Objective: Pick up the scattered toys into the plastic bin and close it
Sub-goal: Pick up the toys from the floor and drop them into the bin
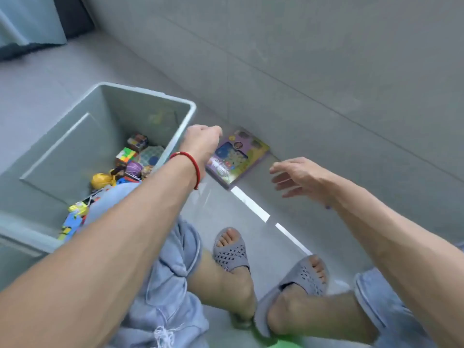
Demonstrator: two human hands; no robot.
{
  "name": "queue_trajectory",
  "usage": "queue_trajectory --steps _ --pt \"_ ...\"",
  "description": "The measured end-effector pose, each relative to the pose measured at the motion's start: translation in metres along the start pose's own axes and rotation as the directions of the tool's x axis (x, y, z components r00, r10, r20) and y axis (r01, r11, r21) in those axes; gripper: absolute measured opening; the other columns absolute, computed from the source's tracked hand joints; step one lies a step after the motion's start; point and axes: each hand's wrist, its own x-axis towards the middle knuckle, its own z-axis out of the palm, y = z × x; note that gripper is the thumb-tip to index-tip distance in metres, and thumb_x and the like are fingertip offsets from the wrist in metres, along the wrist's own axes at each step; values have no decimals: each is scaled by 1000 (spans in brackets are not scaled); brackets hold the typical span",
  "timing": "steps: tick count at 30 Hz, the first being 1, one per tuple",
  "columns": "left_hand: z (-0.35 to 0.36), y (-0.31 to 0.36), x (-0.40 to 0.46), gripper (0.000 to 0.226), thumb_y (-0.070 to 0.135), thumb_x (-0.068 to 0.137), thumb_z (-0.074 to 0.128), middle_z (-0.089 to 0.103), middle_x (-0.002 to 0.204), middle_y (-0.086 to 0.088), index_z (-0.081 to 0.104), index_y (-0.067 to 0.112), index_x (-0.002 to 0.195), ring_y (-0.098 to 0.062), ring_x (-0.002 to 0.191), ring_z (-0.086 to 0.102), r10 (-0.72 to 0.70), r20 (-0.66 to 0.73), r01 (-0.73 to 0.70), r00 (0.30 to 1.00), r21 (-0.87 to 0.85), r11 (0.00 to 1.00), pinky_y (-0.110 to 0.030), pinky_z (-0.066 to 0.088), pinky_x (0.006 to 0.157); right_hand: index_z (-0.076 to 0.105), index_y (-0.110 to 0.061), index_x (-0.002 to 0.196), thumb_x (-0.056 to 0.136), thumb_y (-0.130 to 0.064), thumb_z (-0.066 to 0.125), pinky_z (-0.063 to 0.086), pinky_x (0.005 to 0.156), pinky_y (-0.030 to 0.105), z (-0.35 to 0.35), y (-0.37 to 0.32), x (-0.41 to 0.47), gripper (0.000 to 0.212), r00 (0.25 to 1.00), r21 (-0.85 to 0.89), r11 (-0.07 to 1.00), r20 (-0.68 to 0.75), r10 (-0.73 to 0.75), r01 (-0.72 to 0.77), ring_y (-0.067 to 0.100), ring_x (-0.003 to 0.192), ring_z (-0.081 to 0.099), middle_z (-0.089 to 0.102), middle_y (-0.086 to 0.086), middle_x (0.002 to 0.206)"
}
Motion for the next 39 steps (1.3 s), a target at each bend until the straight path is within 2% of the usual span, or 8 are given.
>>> queue_trajectory --steps 5,8,11,17,23,30,35,39 --pt "116 -22 -29 12 15 79 53 22 74 -3 44 21 77 -18 50 23 -188 435 120 880 179 977 -25 36 61 59 -13 95 95 -20 53 45 60 30 -83 149 -11 9 887 -56 932 -334 321 -358 24 63 54 56 9 79" --pt "162 -51 -28 8 18 83 55 35 86 -11 51 18 90 -21 63 32 -291 495 184 819 254 950 -34 42 69 64 -6 89 88 -19 56 52 70 36 -108 213 -8 15 777 -229 817 -516 359 -530 34 80 63 64 16 88" --pt "191 -76 -19 12 26 89 57 60 101 -9 59 14 94 -29 85 55 -393 517 263 760 307 915 -37 55 84 65 0 107 89 -17 55 48 85 32 -114 266 3 26 751 -313 738 -540 378 -597 39 110 61 67 20 116" --pt "227 -105 17 37 33 91 55 68 117 -14 64 13 121 -31 113 63 -507 520 434 687 266 861 -43 53 97 52 -12 136 94 -23 58 44 100 37 -112 312 60 44 762 -242 828 -577 296 -505 32 125 52 59 16 132" --pt "237 -128 35 30 29 88 57 72 113 -13 65 14 112 -30 106 67 -581 460 492 672 309 814 -42 55 96 58 -3 118 92 -12 58 43 88 43 -113 300 130 28 731 -463 802 -681 -50 -377 41 108 57 51 21 129" --pt "242 -137 36 33 28 91 55 73 110 -13 65 12 118 -30 106 68 -602 469 505 646 330 798 -41 57 93 62 2 106 90 -1 56 45 83 42 -106 322 151 18 676 -432 819 -733 -75 -378 43 100 59 58 23 116" --pt "246 -146 30 31 27 90 56 73 109 -15 66 10 115 -31 103 70 -611 472 521 636 322 791 -40 58 89 66 -5 100 86 -8 58 44 81 36 -88 309 134 16 611 -148 898 -776 155 -415 32 98 62 67 15 103" --pt "258 -155 21 30 33 95 50 67 116 -17 62 12 111 -32 96 65 -631 459 584 625 261 769 -45 56 93 74 -16 91 80 -15 71 54 80 28 -36 256 101 12 760 22 992 -641 111 -126 13 77 68 73 -3 82"
